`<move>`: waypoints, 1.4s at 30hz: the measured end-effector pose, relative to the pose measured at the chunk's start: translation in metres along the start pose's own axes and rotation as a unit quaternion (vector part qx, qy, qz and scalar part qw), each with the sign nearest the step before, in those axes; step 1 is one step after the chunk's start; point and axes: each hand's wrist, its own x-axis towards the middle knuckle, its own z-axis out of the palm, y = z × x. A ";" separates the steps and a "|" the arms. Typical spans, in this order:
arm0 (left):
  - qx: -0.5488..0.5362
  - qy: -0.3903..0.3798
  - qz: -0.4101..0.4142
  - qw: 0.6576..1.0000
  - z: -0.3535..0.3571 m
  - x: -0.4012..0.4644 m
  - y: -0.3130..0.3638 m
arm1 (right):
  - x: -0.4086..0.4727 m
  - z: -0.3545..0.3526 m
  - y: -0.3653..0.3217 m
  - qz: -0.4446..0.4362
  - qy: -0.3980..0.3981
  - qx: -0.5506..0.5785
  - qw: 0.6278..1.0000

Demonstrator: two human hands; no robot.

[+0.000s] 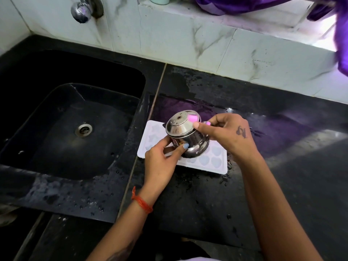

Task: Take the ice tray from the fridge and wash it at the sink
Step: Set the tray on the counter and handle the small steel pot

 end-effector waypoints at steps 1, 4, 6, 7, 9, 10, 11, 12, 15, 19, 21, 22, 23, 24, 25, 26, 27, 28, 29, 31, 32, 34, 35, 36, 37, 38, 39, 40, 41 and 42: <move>-0.004 -0.007 -0.004 1.000 0.001 0.000 0.001 | -0.001 -0.002 0.000 -0.004 0.004 -0.004 1.000; -0.016 -0.032 -0.017 0.999 0.006 -0.001 0.001 | -0.003 -0.005 -0.001 -0.022 0.017 -0.036 0.999; -0.027 -0.045 -0.028 0.998 0.009 -0.001 0.000 | -0.005 -0.007 -0.003 -0.029 0.023 -0.067 0.997; -0.032 -0.051 -0.033 0.998 0.011 -0.002 -0.001 | -0.005 -0.008 -0.004 -0.029 0.026 -0.080 0.996; -0.037 -0.059 -0.041 0.997 0.013 -0.003 -0.003 | -0.006 -0.008 -0.006 -0.033 0.029 -0.104 0.994; -0.036 -0.061 -0.045 0.996 0.013 -0.003 -0.003 | -0.007 -0.009 -0.006 -0.035 0.030 -0.112 0.993; -0.037 -0.063 -0.048 0.996 0.014 -0.004 -0.004 | -0.008 -0.009 -0.006 -0.038 0.032 -0.118 0.992; -0.039 -0.065 -0.051 0.996 0.015 -0.004 -0.005 | -0.008 -0.009 -0.006 -0.042 0.033 -0.122 0.991; -0.050 -0.069 -0.058 0.995 0.016 -0.005 -0.006 | -0.010 -0.010 -0.007 -0.053 0.034 -0.144 0.988; -0.056 -0.075 -0.059 0.994 0.019 -0.007 -0.007 | -0.012 -0.011 -0.009 -0.070 0.032 -0.180 0.981; -0.062 -0.075 -0.062 0.993 0.020 -0.007 -0.008 | -0.012 -0.011 -0.010 -0.072 0.032 -0.190 0.979; -0.063 -0.076 -0.063 0.993 0.021 -0.007 -0.008 | -0.012 -0.011 -0.010 -0.072 0.033 -0.195 0.977; -0.063 -0.076 -0.063 0.993 0.021 -0.007 -0.008 | -0.012 -0.012 -0.010 -0.073 0.033 -0.199 0.977; -0.063 -0.076 -0.063 0.993 0.022 -0.008 -0.008 | -0.012 -0.012 -0.010 -0.073 0.033 -0.201 0.976; -0.061 -0.074 -0.063 0.993 0.022 -0.008 -0.008 | -0.012 -0.013 -0.009 -0.072 0.032 -0.199 0.977; -0.058 -0.072 -0.060 0.994 0.023 -0.008 -0.007 | -0.013 -0.013 -0.009 -0.070 0.030 -0.193 0.978; -0.053 -0.069 -0.056 0.995 0.023 -0.009 -0.007 | -0.013 -0.014 -0.008 -0.066 0.028 -0.183 0.980; -0.046 -0.066 -0.052 0.995 0.023 -0.010 -0.006 | -0.013 -0.015 -0.006 -0.061 0.026 -0.171 0.983; -0.037 -0.061 -0.047 0.996 0.023 -0.010 -0.005 | -0.013 -0.016 -0.005 -0.053 0.023 -0.157 0.986; -0.015 -0.052 -0.037 0.998 0.023 -0.010 -0.004 | -0.012 -0.018 0.000 -0.036 0.017 -0.125 0.991; -0.002 -0.047 -0.029 0.998 0.022 -0.009 -0.003 | -0.012 -0.019 0.003 -0.025 0.016 -0.104 0.994; 0.025 -0.037 -0.010 0.999 0.022 -0.009 -0.001 | -0.011 -0.021 0.008 0.000 0.014 -0.057 0.998; 0.035 -0.034 -0.002 0.999 0.022 -0.008 -0.001 | -0.012 -0.021 0.010 0.011 0.014 -0.040 0.999; 0.041 -0.033 0.004 0.999 0.022 -0.008 -0.001 | -0.012 -0.022 0.011 0.019 0.015 -0.029 0.999; 0.045 -0.033 0.007 0.998 0.022 -0.008 0.000 | -0.013 -0.023 0.012 0.023 0.015 -0.021 0.999; 0.045 -0.036 0.009 0.998 0.023 -0.009 0.000 | -0.014 -0.024 0.013 0.025 0.017 -0.014 0.999; 0.045 -0.039 0.008 0.998 0.023 -0.009 0.001 | -0.015 -0.025 0.013 0.026 0.019 -0.011 0.999; 0.044 -0.043 0.007 0.998 0.024 -0.009 0.001 | -0.016 -0.026 0.013 0.026 0.021 -0.012 0.999; 0.043 -0.047 0.005 0.998 0.024 -0.009 0.001 | -0.017 -0.027 0.012 0.026 0.023 -0.017 0.999; 0.042 -0.052 0.003 0.998 0.025 -0.010 0.002 | -0.018 -0.028 0.012 0.026 0.026 -0.022 0.999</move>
